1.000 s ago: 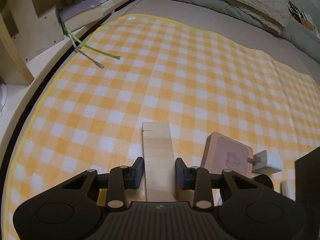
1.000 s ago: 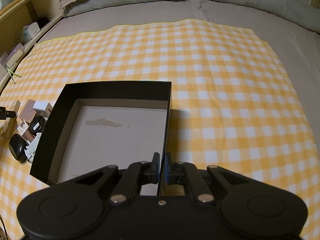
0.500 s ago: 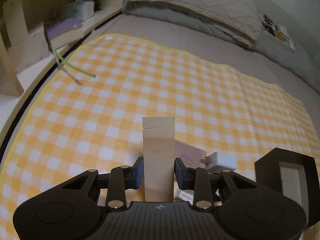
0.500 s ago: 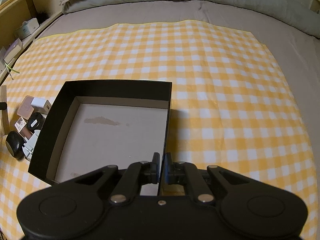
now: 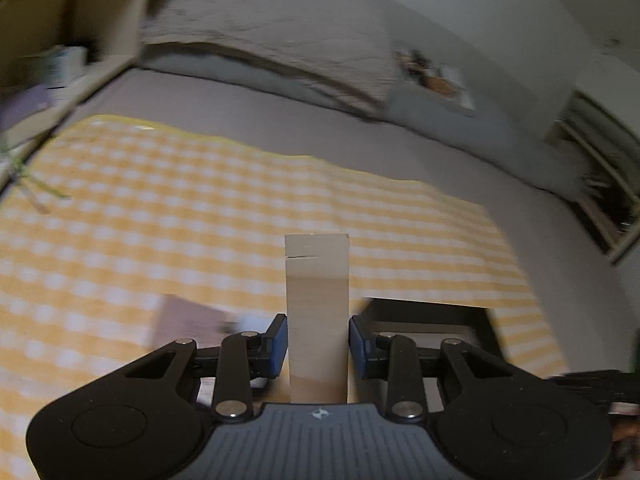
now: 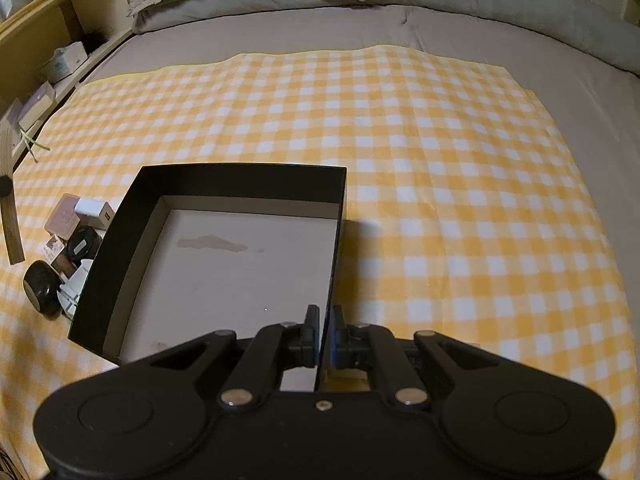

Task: Organize rigid objects
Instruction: 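Carry the wooden block into the black box and open the left gripper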

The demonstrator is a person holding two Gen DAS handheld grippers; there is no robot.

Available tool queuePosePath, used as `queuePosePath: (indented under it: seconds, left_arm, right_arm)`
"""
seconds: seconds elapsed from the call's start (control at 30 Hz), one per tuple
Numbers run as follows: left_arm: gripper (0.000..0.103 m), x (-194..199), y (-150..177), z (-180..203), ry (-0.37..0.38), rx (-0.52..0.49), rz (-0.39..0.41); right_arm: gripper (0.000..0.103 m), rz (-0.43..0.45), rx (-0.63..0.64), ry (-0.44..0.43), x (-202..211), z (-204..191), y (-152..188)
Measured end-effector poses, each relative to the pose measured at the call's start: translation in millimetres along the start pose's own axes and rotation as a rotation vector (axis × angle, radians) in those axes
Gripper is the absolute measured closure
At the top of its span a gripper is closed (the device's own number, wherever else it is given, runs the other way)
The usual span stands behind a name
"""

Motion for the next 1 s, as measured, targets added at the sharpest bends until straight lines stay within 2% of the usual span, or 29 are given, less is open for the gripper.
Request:
queuePosePath:
  seconds: [0.2, 0.3, 0.6, 0.7, 1.0]
  left_arm:
    - [0.069, -9, 17, 62, 0.149, -0.014, -0.043]
    - [0.069, -24, 31, 91, 0.186, -0.02, -0.083]
    - [0.069, -88, 62, 146, 0.194, 0.009, -0.194]
    - [0.069, -107, 71, 157, 0.174, -0.004, -0.226]
    - [0.07, -153, 95, 173, 0.161, 0.06, -0.322]
  right_arm:
    - [0.099, -0.005, -0.004, -0.021, 4, 1, 9]
    - [0.099, -0.007, -0.003, -0.033, 7, 2, 12]
    - [0.099, 0.011, 0.001, -0.067, 16, 3, 21]
    - [0.098, 0.024, 0.01, -0.067, 17, 2, 23]
    - [0.098, 0.025, 0.002, -0.079, 16, 2, 24]
Point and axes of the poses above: each gripper's, at about its wrist camera, not at the fingertips, and x roughly against the way its jaws point, z to its right, y to its underside, the point moved 2 cm from there along -x, roughly the way its jaws point, and after that the axes turned 9 degrees about x, right-handed, at the moved point
